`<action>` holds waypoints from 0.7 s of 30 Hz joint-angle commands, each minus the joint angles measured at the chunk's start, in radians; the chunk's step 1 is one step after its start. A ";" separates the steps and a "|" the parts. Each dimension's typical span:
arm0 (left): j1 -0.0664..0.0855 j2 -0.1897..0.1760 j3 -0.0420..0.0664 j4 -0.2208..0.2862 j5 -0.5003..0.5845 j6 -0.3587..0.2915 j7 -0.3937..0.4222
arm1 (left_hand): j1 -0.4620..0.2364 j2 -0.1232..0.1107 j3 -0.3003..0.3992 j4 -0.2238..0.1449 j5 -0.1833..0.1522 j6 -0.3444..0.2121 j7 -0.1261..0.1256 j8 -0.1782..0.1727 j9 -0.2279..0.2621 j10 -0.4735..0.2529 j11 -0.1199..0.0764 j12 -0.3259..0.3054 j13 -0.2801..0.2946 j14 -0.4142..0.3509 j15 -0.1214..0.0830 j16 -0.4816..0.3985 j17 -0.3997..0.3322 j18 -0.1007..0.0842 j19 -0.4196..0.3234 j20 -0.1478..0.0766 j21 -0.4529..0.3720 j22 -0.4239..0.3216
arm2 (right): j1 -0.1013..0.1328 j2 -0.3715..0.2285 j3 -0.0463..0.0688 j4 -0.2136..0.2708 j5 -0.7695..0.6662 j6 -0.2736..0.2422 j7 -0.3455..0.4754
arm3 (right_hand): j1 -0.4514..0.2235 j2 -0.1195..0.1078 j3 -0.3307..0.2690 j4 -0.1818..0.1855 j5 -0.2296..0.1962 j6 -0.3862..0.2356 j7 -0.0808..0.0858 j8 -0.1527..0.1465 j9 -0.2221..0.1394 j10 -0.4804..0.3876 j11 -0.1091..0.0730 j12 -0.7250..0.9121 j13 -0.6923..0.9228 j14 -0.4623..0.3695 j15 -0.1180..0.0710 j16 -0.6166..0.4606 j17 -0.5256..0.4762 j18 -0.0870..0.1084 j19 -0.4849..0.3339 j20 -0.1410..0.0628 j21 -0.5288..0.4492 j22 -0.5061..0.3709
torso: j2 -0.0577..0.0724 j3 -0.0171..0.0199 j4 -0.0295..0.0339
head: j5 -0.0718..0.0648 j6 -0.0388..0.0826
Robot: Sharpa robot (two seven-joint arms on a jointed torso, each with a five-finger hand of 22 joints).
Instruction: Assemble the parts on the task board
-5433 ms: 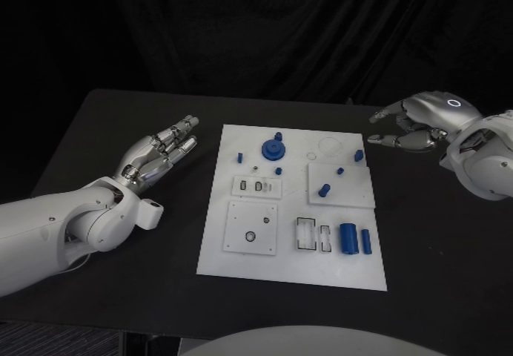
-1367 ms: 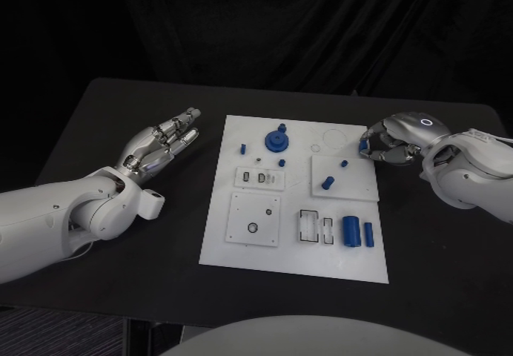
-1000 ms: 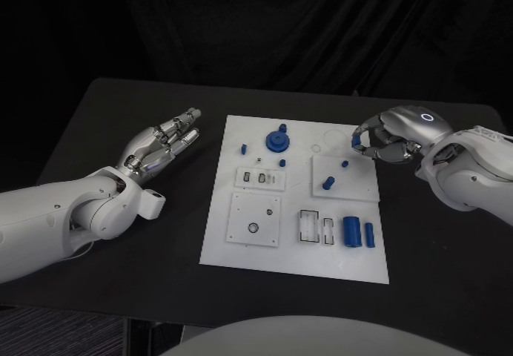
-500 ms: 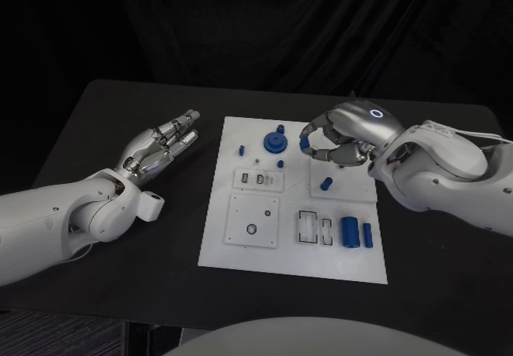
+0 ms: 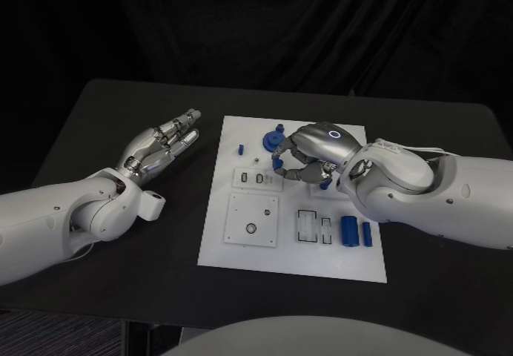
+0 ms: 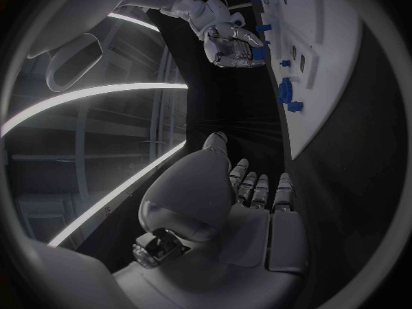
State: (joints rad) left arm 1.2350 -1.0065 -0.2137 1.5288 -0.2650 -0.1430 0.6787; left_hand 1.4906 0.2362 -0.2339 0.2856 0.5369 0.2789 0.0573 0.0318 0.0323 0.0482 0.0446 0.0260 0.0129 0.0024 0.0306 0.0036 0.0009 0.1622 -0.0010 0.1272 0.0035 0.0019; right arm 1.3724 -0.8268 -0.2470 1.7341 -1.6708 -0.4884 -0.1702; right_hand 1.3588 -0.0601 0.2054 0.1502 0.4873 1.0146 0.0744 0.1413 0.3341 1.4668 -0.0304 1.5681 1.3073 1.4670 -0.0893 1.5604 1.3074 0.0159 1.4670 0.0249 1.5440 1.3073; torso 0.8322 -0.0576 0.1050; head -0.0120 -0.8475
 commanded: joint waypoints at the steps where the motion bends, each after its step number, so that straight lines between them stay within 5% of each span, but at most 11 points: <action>1: -0.001 0.003 0.001 0.002 0.002 0.012 0.136 | 0.013 0.001 0.007 -0.002 0.007 -0.002 0.004 0.001 0.001 -0.001 0.007 -0.003 0.000 -0.002 0.007 -0.004 -0.001 0.007 0.002 0.009 -0.003 -0.001 | -0.008 0.011 0.001 -0.011 -0.033 0.031 -0.070 | -0.007 -0.012 0.000 -0.005 0.009 0.016 -0.010 0.006 0.020 0.104 0.002 0.003 0.264 0.096 0.001 -0.006 0.226 -0.005 0.084 -0.003 -0.008 0.249 | 0.000 0.0005 -0.0023 | 0.002 -0.004; 21: -0.001 0.010 0.001 -0.004 0.002 0.017 0.133 | 0.013 0.001 0.007 -0.002 0.007 -0.002 0.005 0.001 0.001 -0.002 0.006 -0.003 0.000 -0.002 0.007 -0.004 -0.001 0.007 0.002 0.009 -0.003 -0.001 | -0.036 0.050 0.001 -0.041 -0.047 0.089 -0.113 | -0.022 -0.013 0.002 -0.011 -0.003 0.010 -0.005 0.001 0.026 0.104 0.008 0.003 0.264 0.093 0.005 -0.011 0.214 -0.002 0.079 0.000 -0.018 0.245 | 0.000 0.0003 0.0003 | 0.001 -0.009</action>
State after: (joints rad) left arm 1.2350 -0.9985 -0.2137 1.5239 -0.2650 -0.1392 0.6787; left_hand 1.4906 0.2362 -0.2310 0.2827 0.5369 0.2789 0.0573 0.0318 0.0323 0.0482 0.0445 0.0260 0.0129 0.0023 0.0305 0.0036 0.0015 0.1622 0.0027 0.1309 0.0035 0.0019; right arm 1.3400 -0.7780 -0.2468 1.6929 -1.7063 -0.4205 -0.2546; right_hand 1.3447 -0.0742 0.2084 0.1470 0.4901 1.0144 0.0743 0.1471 0.3556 1.4668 -0.0304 1.5681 1.3079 1.4670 -0.0893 1.5524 1.3074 0.0159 1.4669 0.0250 1.5330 1.3073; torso 0.8314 -0.0567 0.1051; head -0.0119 -0.8563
